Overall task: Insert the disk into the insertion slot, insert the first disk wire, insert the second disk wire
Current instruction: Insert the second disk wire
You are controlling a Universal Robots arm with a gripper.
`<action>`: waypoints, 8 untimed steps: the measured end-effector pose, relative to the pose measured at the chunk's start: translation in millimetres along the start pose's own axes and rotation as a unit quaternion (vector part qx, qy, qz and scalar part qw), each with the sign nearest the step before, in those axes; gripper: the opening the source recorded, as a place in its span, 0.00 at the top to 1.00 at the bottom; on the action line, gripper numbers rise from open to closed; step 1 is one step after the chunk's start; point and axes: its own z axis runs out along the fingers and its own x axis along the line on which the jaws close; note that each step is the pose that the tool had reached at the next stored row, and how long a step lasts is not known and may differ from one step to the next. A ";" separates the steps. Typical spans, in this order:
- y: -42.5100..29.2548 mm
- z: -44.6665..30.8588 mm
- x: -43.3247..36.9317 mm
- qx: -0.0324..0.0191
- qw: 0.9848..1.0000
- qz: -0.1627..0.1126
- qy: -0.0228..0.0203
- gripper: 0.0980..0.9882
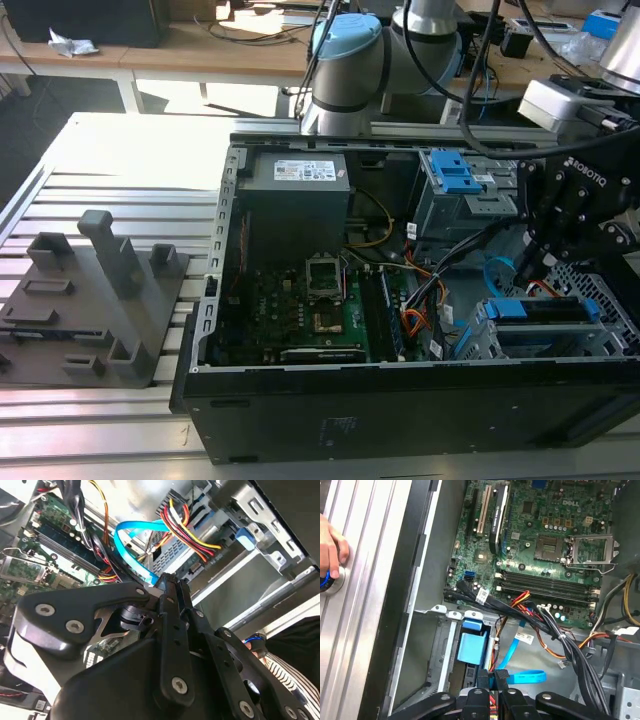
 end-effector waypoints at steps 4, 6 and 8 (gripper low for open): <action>3.0 4.8 19.3 -0.001 1.000 0.002 0.000 0.93; 3.4 7.3 22.6 0.000 1.000 0.005 -0.006 0.93; 3.4 7.8 22.8 0.001 1.000 0.008 -0.016 0.93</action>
